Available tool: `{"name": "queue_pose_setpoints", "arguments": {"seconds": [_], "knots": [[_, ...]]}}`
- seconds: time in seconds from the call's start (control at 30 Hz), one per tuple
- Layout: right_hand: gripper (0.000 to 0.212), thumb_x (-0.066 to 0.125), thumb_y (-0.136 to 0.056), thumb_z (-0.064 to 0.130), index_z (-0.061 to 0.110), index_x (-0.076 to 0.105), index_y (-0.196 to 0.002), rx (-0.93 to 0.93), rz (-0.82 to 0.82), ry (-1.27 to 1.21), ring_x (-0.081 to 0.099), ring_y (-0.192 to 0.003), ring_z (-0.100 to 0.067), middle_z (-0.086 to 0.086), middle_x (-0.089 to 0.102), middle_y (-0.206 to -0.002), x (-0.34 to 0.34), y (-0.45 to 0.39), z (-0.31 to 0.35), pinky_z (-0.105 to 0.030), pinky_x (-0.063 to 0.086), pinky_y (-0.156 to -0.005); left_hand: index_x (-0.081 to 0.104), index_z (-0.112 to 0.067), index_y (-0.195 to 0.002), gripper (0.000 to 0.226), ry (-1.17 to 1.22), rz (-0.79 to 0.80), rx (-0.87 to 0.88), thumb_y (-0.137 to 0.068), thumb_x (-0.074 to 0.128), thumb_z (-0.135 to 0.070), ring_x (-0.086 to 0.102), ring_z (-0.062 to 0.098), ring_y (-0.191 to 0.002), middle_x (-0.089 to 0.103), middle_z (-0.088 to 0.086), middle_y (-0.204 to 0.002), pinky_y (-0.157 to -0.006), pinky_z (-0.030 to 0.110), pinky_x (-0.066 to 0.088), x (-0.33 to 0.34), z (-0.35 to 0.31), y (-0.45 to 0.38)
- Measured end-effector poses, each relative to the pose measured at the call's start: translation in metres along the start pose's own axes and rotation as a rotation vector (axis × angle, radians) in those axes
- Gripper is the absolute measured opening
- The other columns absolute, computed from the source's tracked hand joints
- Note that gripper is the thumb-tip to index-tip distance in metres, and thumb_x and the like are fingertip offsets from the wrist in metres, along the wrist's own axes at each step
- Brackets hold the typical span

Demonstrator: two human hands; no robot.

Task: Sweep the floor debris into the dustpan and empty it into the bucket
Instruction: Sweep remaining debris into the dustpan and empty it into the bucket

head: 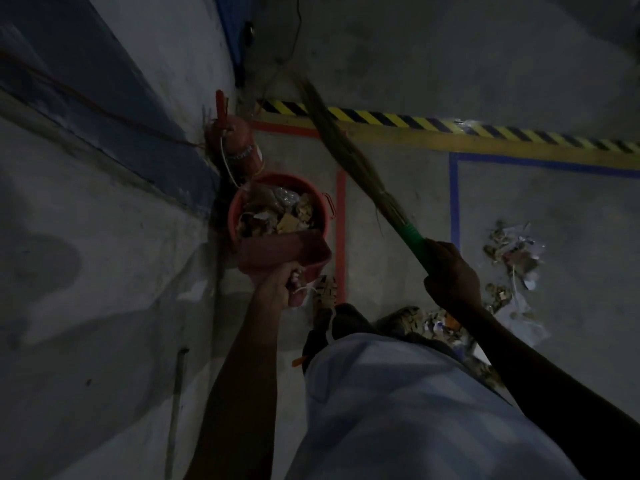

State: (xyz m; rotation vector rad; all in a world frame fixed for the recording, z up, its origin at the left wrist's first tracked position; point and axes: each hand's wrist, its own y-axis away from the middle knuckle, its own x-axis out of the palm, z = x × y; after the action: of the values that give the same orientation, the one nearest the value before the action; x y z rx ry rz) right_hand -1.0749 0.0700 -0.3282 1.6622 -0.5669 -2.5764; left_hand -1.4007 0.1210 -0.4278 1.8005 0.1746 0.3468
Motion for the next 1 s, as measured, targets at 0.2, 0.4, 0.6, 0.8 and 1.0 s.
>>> {"name": "queue_pose_setpoints", "arguments": {"seconds": [0.2,0.4,0.6,0.8,1.0], "knots": [[0.076,0.073,-0.069,-0.001,0.018,0.053,-0.140,0.046,-0.019,-0.056,0.063,-0.101,-0.037,-0.008,0.057,-0.130,-0.007,-0.007,-0.022,-0.042,0.053,-0.072,0.042,-0.017,-0.039,0.055,0.045,0.027,0.006,-0.091,0.052,-0.005,0.031,0.006,-0.032,0.036,-0.005,-0.040,-0.036,0.017,0.031,0.014,0.000,0.022],[0.071,0.072,-0.077,0.003,0.017,0.049,-0.143,0.072,0.086,-0.039,0.061,-0.103,-0.035,-0.009,0.055,-0.133,-0.015,-0.058,-0.050,-0.032,0.043,-0.069,0.039,-0.015,-0.057,0.038,0.052,0.040,0.024,-0.092,0.051,-0.006,0.028,0.007,-0.033,0.036,-0.005,-0.042,-0.036,0.019,0.026,0.057,-0.017,0.034],[0.067,0.071,-0.080,0.004,0.017,0.050,-0.142,0.046,0.227,-0.033,0.058,-0.107,-0.035,-0.009,0.048,-0.138,-0.012,-0.142,-0.079,-0.032,0.042,-0.073,0.041,-0.017,-0.059,0.034,0.091,-0.039,0.064,-0.089,0.054,-0.010,0.028,0.007,-0.032,0.037,-0.006,-0.042,-0.035,0.015,0.024,0.111,-0.028,0.025],[0.056,0.068,-0.079,0.008,0.016,0.052,-0.133,-0.079,0.392,0.054,0.059,-0.094,-0.034,-0.005,0.044,-0.129,0.025,-0.241,-0.110,-0.045,0.053,-0.072,0.041,-0.018,-0.059,0.038,0.127,-0.137,0.120,-0.095,0.053,-0.014,0.028,0.007,-0.030,0.036,-0.006,-0.041,-0.036,0.012,0.021,0.166,-0.037,-0.016],[0.051,0.060,-0.082,0.008,0.017,0.049,-0.131,-0.165,0.479,0.096,0.058,-0.082,-0.033,0.000,0.041,-0.128,0.108,-0.327,-0.133,-0.049,0.054,-0.068,0.046,-0.013,-0.067,0.034,0.246,-0.197,0.222,-0.099,0.057,-0.021,0.030,0.009,-0.030,0.035,-0.005,-0.041,-0.036,0.014,0.025,0.200,-0.055,-0.098]]}}
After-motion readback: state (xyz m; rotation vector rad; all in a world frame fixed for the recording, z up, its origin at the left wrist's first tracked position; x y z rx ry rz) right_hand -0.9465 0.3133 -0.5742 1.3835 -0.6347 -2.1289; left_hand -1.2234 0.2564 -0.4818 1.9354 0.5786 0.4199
